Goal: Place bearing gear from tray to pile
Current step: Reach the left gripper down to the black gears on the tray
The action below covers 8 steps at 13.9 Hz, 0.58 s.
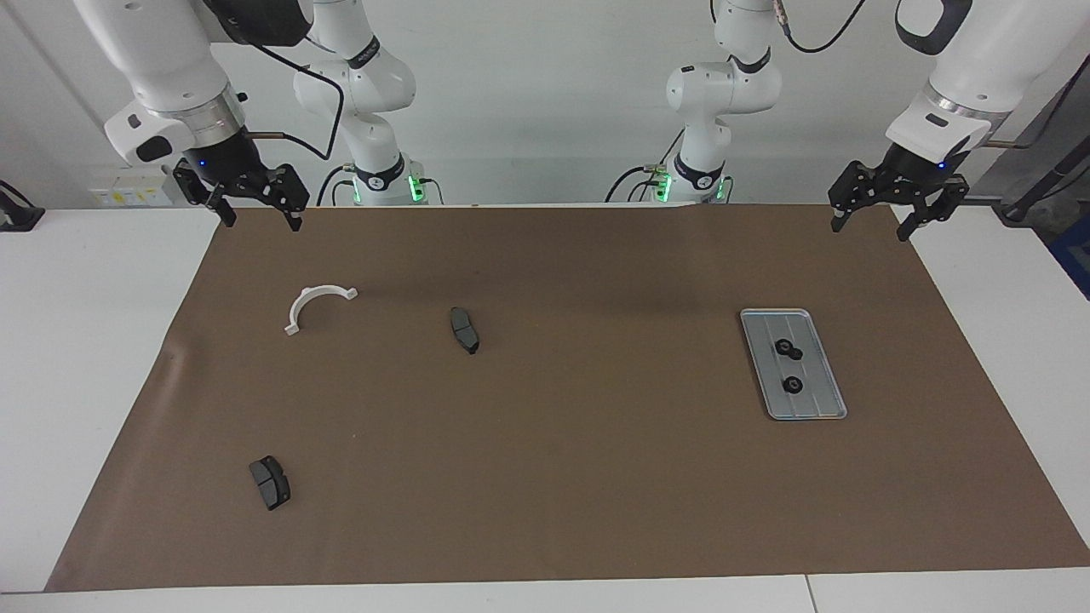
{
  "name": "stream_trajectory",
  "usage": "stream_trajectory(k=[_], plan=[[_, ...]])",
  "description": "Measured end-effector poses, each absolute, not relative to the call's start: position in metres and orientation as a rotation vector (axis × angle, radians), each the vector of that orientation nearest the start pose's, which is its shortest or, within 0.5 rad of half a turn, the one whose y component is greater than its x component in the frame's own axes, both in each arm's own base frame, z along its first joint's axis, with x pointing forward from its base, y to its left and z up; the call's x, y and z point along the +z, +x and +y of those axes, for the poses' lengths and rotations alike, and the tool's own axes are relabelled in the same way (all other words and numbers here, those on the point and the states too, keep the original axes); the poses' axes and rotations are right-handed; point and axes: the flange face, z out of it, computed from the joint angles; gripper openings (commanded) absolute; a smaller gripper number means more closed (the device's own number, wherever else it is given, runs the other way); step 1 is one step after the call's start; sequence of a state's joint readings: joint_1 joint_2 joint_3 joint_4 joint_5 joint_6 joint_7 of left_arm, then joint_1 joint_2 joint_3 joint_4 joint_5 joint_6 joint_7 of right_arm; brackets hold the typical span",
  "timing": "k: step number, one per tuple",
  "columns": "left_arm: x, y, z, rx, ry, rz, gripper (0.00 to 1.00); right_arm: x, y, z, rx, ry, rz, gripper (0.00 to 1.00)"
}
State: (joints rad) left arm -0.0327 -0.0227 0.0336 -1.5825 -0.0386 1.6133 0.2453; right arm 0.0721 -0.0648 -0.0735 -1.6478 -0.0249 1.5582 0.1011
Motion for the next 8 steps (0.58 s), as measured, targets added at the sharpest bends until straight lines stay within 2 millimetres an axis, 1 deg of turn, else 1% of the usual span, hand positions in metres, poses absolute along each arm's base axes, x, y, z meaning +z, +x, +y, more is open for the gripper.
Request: stream_trajectory(k=[3,5,7,8], plan=[[0.634,0.552,-0.003,-0.089,-3.149,0.386,1.0,0.622,0.532,-0.005,0.038,-3.159,0.162,1.0],[0.63,0.551,-0.006,-0.076,-3.15,0.394,1.0,0.622,0.532,-0.005,0.038,-3.159,0.162,1.0],[0.614,0.552,-0.011,-0.101,-3.146,0.405,1.0,0.622,0.532,-0.005,0.038,-3.159,0.162,1.0],[0.599,0.553,-0.014,-0.13,-3.143,0.408,1.0,0.622,0.532,-0.005,0.038,-3.159,0.162,1.0]])
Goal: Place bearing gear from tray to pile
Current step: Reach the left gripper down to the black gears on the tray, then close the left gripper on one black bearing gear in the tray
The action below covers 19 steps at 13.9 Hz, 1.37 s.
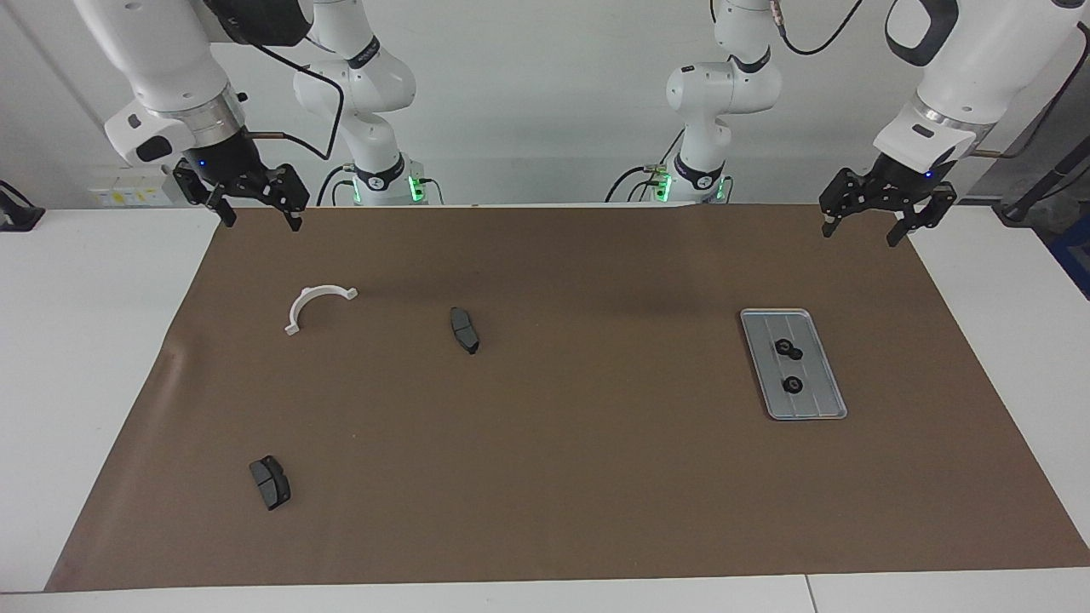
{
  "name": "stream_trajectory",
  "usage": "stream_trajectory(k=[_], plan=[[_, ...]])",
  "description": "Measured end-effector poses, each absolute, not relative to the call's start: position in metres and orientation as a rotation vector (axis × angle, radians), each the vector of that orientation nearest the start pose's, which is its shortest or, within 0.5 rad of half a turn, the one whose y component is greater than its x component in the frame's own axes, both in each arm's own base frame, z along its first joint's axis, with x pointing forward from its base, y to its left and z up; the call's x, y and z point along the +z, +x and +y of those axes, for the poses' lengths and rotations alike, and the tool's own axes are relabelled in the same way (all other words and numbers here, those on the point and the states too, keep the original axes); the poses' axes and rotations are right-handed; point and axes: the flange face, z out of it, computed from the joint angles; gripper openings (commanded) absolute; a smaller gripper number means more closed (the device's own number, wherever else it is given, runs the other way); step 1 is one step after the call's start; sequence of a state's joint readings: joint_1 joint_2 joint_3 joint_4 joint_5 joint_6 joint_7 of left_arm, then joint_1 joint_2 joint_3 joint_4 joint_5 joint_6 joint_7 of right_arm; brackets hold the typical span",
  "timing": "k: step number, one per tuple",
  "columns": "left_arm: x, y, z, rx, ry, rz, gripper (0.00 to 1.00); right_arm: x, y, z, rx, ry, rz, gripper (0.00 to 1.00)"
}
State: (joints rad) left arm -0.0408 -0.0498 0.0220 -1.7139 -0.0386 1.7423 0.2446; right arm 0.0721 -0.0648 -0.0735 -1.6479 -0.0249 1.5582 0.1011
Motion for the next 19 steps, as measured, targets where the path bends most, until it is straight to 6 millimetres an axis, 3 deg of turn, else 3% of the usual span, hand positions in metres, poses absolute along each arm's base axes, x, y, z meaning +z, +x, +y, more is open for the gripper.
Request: stream_trajectory(k=[4,8,10,15,19], plan=[[0.519,0.558,-0.018,-0.118,-3.142,0.408,1.0,0.622,0.532,-0.005,0.038,-3.159,0.162,1.0],[0.445,0.587,-0.018,-0.161,-3.133,0.397,1.0,0.622,0.532,-0.005,0.038,-3.159,0.162,1.0],[0.418,0.595,-0.018,-0.167,-3.131,0.394,1.0,0.622,0.532,-0.005,0.038,-3.159,0.162,1.0],[0.351,0.614,-0.017,-0.178,-3.125,0.38,0.75,0.622,0.532,-0.005,0.038,-3.159,0.162,1.0],[0.328,0.617,-0.013,-0.153,-3.127,0.366,0.66,0.622,0.532,-0.005,0.038,-3.159,0.162,1.0]])
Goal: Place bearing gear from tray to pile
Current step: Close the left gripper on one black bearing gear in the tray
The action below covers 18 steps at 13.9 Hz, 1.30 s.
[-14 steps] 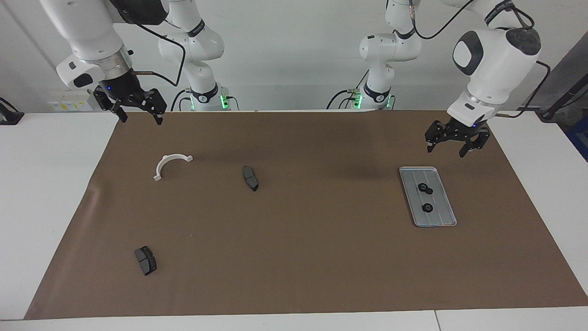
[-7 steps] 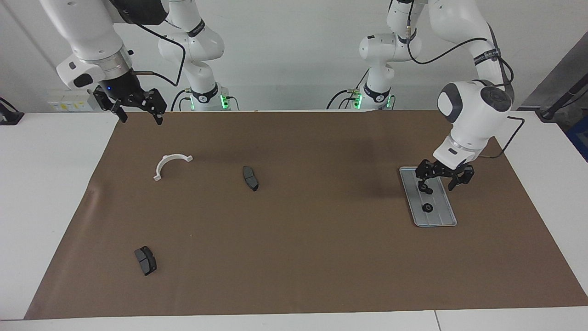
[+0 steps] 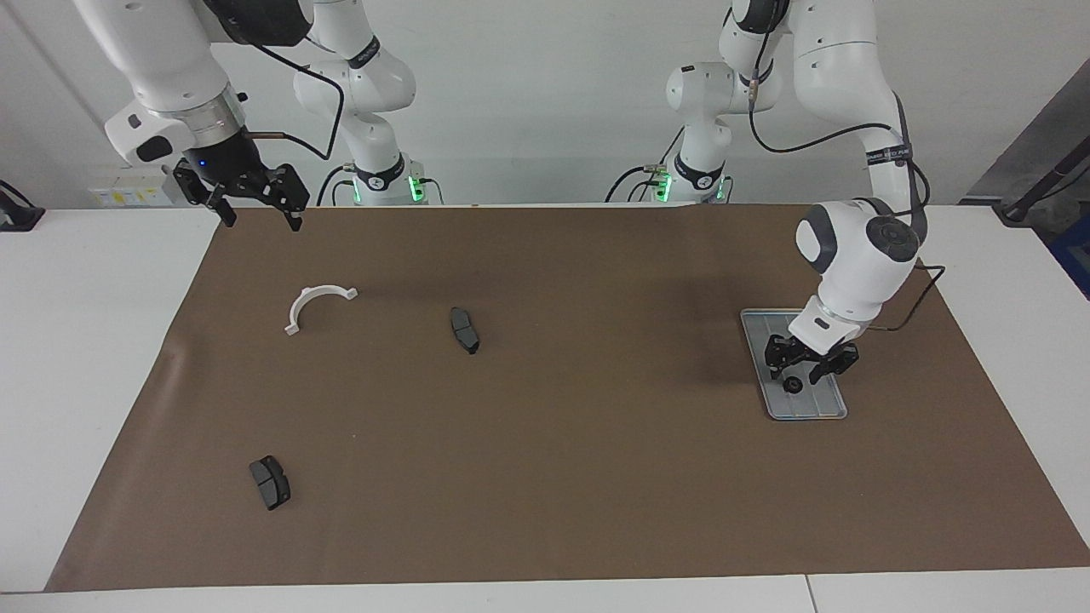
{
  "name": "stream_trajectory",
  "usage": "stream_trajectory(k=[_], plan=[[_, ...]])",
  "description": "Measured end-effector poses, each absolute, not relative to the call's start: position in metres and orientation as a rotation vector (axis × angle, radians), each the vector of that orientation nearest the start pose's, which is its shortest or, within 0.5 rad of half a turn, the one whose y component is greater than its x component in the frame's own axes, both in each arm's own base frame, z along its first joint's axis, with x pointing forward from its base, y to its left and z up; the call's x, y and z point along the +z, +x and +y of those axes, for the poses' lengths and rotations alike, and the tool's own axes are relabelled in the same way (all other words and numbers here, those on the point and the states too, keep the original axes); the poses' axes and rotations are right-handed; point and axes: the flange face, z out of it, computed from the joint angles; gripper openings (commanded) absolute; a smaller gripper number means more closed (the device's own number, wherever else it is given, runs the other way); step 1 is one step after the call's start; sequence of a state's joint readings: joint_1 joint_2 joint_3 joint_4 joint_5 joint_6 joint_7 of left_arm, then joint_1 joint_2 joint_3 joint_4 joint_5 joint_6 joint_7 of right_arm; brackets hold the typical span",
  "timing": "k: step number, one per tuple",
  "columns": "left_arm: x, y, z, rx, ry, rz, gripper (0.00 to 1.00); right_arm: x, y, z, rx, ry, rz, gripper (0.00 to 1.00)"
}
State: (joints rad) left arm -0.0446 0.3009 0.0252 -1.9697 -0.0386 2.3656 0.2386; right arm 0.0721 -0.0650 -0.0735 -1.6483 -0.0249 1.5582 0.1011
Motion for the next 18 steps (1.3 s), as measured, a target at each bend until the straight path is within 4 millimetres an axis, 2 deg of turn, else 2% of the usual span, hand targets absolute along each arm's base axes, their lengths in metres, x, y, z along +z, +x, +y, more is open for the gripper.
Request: stream_trajectory(k=[3,6,9,14,18], plan=[[0.328,0.619,-0.012,-0.178,-3.123,0.361,0.65,0.622,0.532,-0.005,0.038,-3.159,0.162,1.0],[0.317,0.622,-0.011,-0.198,-3.12,0.358,0.64,0.622,0.532,-0.005,0.038,-3.159,0.162,1.0],[0.307,0.624,-0.011,-0.2,-3.119,0.355,0.59,0.622,0.532,-0.005,0.038,-3.159,0.162,1.0],[0.305,0.624,-0.001,-0.2,-3.12,0.327,0.46,0.622,0.532,-0.005,0.038,-3.159,0.162,1.0],[0.302,0.624,-0.001,-0.197,-3.12,0.326,0.34,0.622,0.532,-0.005,0.038,-3.159,0.162,1.0]])
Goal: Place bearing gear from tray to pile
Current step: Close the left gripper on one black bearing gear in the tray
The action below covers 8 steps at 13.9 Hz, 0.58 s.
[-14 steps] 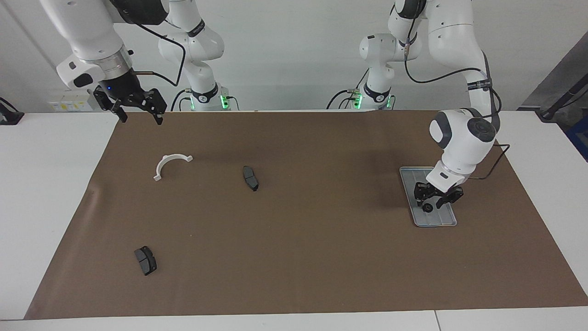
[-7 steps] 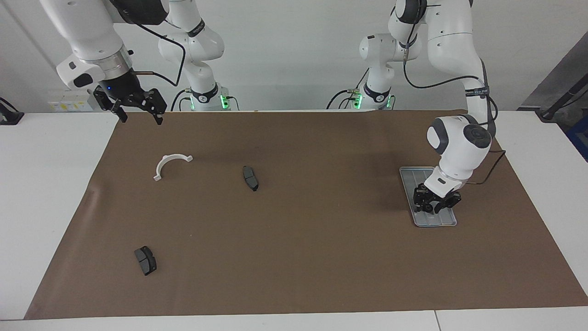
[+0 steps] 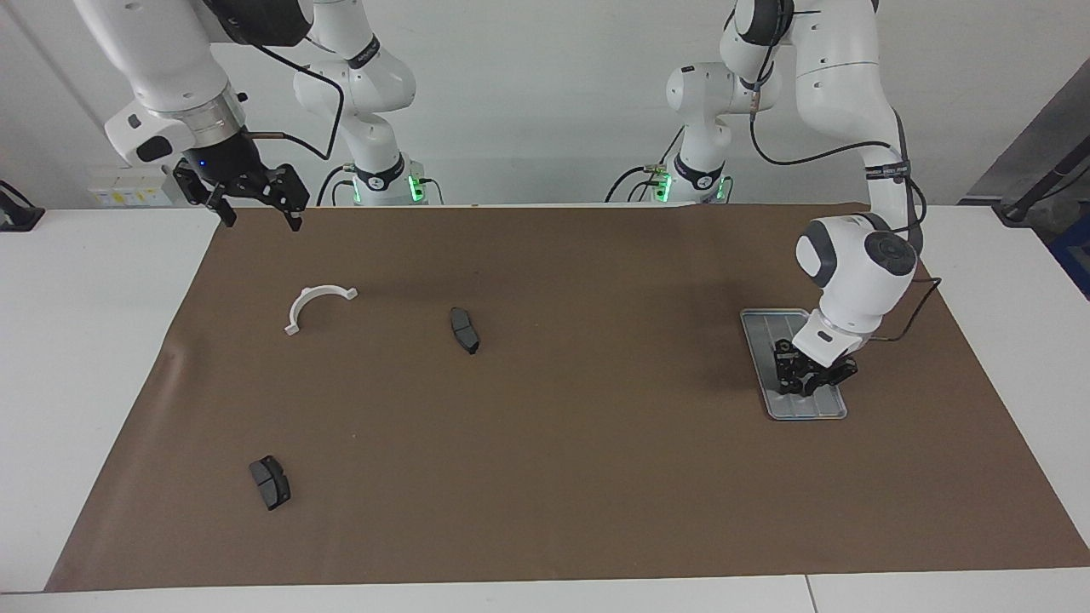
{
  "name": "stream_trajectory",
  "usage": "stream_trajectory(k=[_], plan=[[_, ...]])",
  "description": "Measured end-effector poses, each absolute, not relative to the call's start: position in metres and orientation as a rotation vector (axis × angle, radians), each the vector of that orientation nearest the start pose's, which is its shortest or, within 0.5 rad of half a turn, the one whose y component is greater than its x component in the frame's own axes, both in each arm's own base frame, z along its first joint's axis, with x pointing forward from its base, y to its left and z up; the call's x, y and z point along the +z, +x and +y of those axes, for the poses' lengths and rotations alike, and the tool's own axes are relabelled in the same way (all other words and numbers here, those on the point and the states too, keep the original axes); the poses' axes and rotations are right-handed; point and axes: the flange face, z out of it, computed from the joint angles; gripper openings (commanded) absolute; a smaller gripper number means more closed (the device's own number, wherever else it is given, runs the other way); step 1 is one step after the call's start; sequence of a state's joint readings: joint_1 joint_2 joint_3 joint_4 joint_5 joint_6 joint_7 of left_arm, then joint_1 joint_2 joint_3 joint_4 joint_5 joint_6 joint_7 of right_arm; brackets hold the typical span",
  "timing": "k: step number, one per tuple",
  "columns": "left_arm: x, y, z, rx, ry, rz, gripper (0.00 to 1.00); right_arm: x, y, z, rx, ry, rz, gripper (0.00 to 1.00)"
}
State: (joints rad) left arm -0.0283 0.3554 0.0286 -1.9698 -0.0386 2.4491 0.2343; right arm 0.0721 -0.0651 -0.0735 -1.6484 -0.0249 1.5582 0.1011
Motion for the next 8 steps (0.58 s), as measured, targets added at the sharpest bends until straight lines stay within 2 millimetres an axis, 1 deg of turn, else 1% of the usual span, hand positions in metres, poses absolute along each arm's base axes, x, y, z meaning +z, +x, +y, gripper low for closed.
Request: stream_trajectory(k=[2,4,7,8], plan=[[0.302,0.6243,-0.0008,-0.197,-3.121,0.326,0.27,0.6222,0.5321,-0.0047,0.038,-3.159,0.162,1.0],[0.3021,0.6244,-0.0009,-0.199,-3.12,0.326,0.23,0.6222,0.5321,-0.0047,0.038,-3.159,0.162,1.0],[0.3022,0.6244,-0.0009,-0.199,-3.12,0.326,0.09,0.6222,0.5321,-0.0047,0.038,-3.159,0.162,1.0],[0.3022,0.6244,-0.0009,-0.199,-3.12,0.326,0.03,0.6222,0.5321,-0.0047,0.038,-3.159,0.162,1.0]])
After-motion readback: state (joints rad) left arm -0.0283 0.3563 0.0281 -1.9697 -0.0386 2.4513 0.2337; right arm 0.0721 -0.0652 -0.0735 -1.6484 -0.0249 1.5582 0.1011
